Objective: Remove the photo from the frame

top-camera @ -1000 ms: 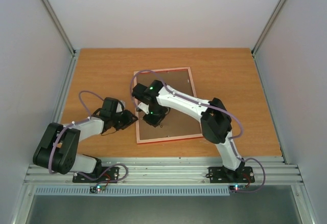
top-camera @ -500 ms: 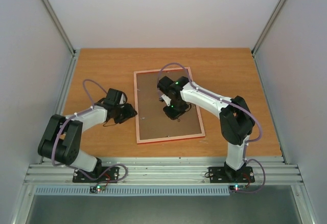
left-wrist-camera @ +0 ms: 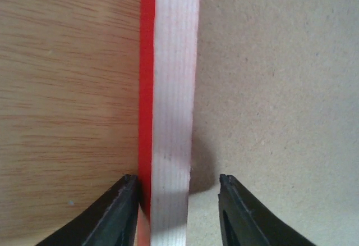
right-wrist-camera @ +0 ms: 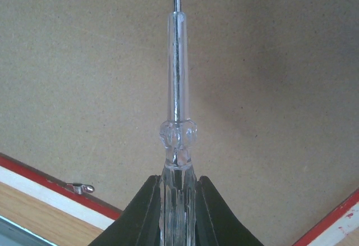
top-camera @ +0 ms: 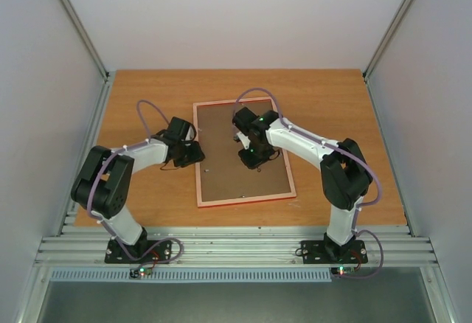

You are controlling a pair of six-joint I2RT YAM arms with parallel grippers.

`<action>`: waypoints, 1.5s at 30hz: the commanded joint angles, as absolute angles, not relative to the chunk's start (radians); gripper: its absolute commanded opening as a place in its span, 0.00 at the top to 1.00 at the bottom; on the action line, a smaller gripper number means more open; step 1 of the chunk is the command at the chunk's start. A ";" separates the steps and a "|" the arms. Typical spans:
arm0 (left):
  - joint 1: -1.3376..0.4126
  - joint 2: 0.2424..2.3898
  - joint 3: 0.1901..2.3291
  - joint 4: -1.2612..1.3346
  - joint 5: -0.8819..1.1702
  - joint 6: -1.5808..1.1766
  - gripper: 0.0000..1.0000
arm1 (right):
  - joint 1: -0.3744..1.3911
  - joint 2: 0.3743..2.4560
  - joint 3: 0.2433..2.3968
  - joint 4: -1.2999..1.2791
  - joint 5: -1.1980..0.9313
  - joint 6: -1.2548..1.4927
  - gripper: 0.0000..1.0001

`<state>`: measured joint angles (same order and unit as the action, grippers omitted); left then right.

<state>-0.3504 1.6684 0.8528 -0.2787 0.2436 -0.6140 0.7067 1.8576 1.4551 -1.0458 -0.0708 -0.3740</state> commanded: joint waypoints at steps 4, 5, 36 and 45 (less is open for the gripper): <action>-0.408 1.693 0.840 -0.310 0.234 -0.582 0.66 | 0.702 1.885 1.523 -1.027 -0.084 -0.367 0.99; -0.411 1.689 0.832 -0.305 0.239 -0.584 0.67 | 0.702 1.893 1.534 -1.029 -0.088 -0.368 0.99; -0.457 1.575 0.654 -0.182 0.320 -0.628 0.77 | 0.720 2.339 2.092 -1.229 -0.342 -0.314 0.99; -0.457 1.583 0.656 -0.168 0.339 -0.633 0.77 | 0.724 2.408 2.157 -1.245 -0.367 -0.286 0.99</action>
